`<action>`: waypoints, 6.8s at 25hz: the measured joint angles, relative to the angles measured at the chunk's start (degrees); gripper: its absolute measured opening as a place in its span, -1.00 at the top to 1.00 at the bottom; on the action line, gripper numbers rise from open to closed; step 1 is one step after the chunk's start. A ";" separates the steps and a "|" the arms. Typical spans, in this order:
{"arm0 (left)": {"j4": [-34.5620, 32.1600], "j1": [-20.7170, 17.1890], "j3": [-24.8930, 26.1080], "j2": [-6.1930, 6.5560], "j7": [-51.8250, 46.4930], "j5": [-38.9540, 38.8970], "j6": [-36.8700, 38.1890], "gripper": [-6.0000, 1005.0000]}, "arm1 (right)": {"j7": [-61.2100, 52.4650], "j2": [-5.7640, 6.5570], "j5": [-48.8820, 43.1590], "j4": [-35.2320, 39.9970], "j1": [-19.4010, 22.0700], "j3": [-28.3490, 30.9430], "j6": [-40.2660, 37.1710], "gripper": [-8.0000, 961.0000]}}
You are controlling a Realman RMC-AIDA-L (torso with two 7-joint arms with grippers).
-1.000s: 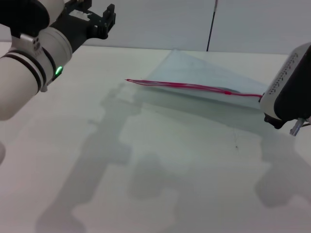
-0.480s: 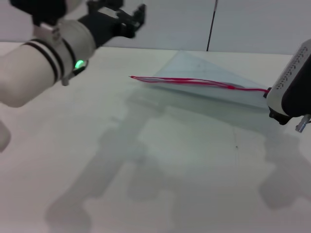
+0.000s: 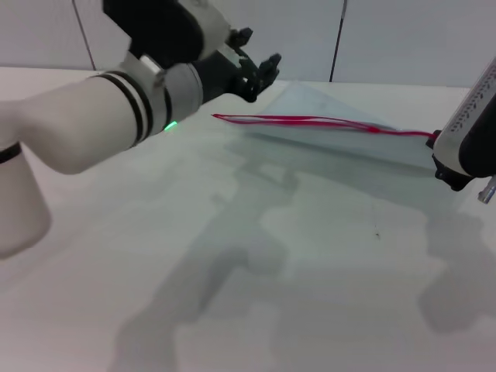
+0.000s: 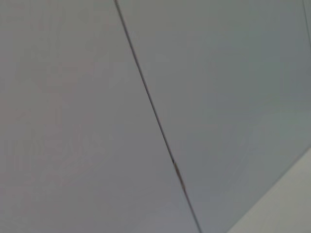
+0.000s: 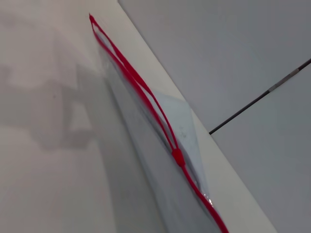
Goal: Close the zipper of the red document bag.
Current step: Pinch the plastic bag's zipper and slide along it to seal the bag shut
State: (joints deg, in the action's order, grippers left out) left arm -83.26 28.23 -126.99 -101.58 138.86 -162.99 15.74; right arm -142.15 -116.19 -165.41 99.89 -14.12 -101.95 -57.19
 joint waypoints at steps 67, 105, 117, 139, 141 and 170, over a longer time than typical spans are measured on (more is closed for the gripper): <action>6.10 9.93 41.56 -11.81 -65.36 103.95 -82.45 -0.05 | 0.04 0.00 2.12 3.03 -0.79 -1.14 -1.46 0.89; 6.09 14.97 38.97 -14.63 -64.79 113.92 -81.91 0.08 | 0.48 0.02 3.80 7.52 -1.33 -2.93 -3.48 0.89; 6.84 15.49 38.32 -14.51 -64.91 114.02 -82.08 0.08 | 0.33 0.06 3.70 9.14 -1.16 -2.99 -4.23 0.88; 7.16 16.32 37.02 -14.70 -65.16 113.89 -80.72 0.56 | 0.38 0.09 3.70 9.21 -1.23 -2.99 -4.33 0.83; 7.63 16.45 36.45 -14.70 -65.27 113.95 -80.18 0.56 | 0.38 0.09 3.69 9.26 -1.21 -3.01 -4.36 0.82; 8.91 16.51 35.14 -14.69 -65.35 114.13 -77.24 0.69 | 0.29 0.09 3.69 10.59 -0.98 -3.52 -4.96 0.74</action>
State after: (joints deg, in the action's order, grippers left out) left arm -74.35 44.73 -91.84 -116.28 73.52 -48.86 -61.49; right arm -141.85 -116.10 -161.72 110.48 -15.09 -105.46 -62.14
